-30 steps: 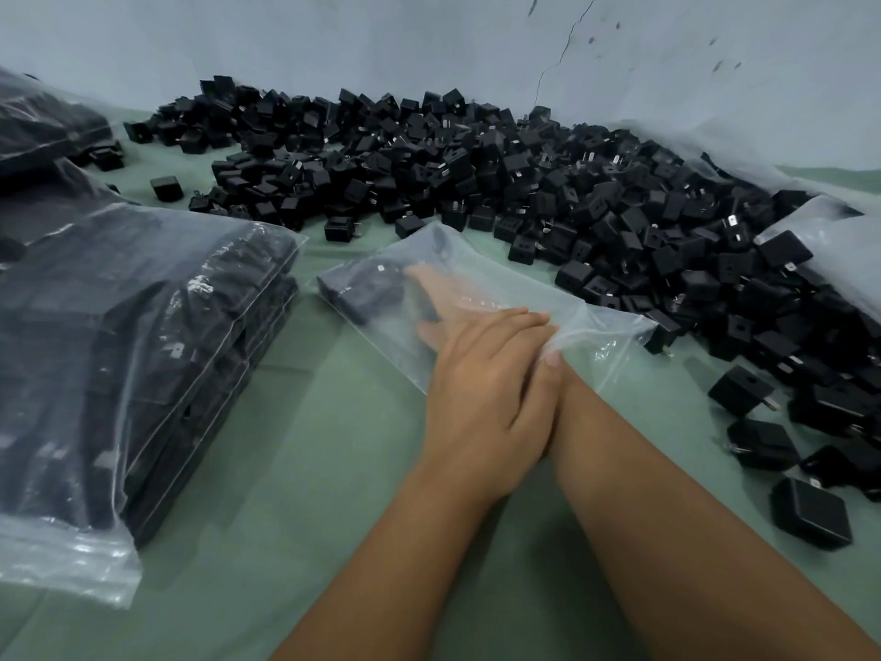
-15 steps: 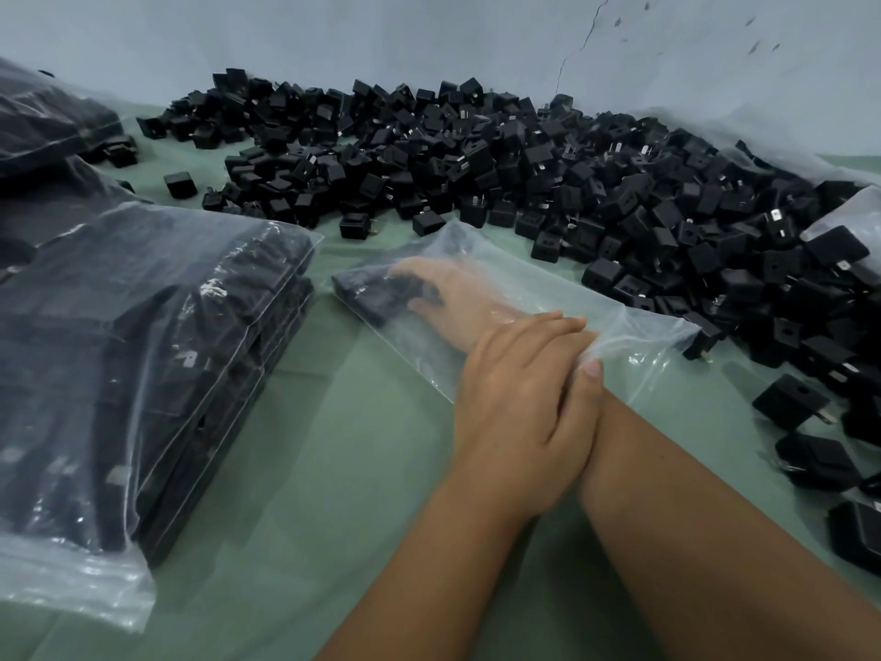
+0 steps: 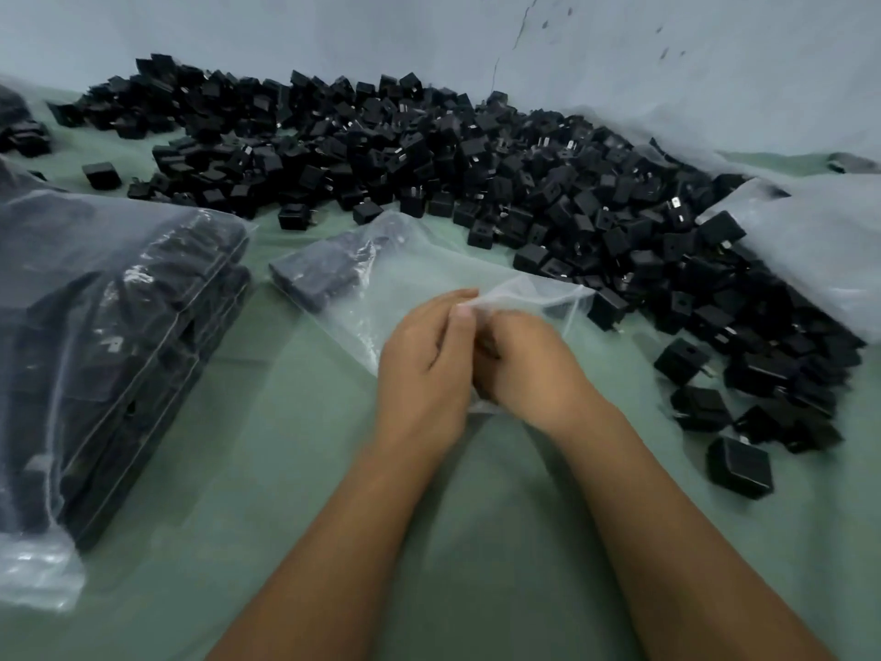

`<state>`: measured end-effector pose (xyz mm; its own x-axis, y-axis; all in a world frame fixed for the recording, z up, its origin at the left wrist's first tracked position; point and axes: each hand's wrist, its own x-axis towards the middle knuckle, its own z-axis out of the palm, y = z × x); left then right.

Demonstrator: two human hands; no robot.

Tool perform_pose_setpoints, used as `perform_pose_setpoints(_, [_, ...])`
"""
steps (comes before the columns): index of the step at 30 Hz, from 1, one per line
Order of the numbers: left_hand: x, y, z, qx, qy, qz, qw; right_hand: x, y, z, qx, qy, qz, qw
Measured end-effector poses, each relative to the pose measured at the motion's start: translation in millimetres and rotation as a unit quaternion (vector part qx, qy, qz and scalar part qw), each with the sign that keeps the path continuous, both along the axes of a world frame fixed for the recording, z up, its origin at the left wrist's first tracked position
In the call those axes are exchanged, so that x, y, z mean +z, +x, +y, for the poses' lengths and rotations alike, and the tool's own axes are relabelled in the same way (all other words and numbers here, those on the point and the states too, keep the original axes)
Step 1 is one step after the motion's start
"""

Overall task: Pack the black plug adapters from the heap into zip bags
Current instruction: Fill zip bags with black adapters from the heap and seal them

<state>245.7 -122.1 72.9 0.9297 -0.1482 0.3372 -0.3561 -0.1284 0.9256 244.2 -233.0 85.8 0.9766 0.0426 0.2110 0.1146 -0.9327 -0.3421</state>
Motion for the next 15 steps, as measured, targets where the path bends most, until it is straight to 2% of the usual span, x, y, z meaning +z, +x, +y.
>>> perform_pose_setpoints(1, [-0.7, 0.7, 0.4, -0.004, 0.000, 0.023, 1.000, 0.7, -17.8, -9.4, -0.036, 0.040, -0.068, 0.996])
perform_pose_setpoints(3, [-2.4, 1.6, 1.4, -0.011, 0.010, 0.067, 0.998, 2.7, -53.2, -23.5, -0.094, 0.031, -0.207, 0.973])
perform_pose_setpoints(5, [-5.3, 2.5, 3.2, -0.011, 0.026, 0.095, 0.995, 3.4, -74.4, -36.2, -0.228, -0.007, -0.273, 0.935])
perform_pose_setpoints(6, [-6.2, 2.7, 4.1, -0.010, 0.030, 0.101, 0.994, 1.8, -82.9, -44.8, -0.312, -0.024, -0.265, 0.912])
perform_pose_setpoints(7, [-6.7, 2.6, 5.0, -0.012, 0.030, 0.105, 0.994, 1.4, -92.0, -54.5, -0.394, -0.036, -0.214, 0.893])
perform_pose_setpoints(9, [-5.8, 2.6, 6.7, -0.018, 0.026, 0.111, 0.993, -2.1, -108.2, -67.9, -0.497, -0.012, -0.057, 0.866])
perform_pose_setpoints(11, [-5.3, 4.7, 9.2, -0.026, 0.038, 0.112, 0.993, -6.8, -112.5, -74.4, -0.498, 0.015, 0.028, 0.867])
perform_pose_setpoints(15, [-4.2, 12.7, 20.3, -0.062, 0.131, 0.088, 0.986, -10.5, -87.6, -80.3, -0.407, -0.045, -0.007, 0.912])
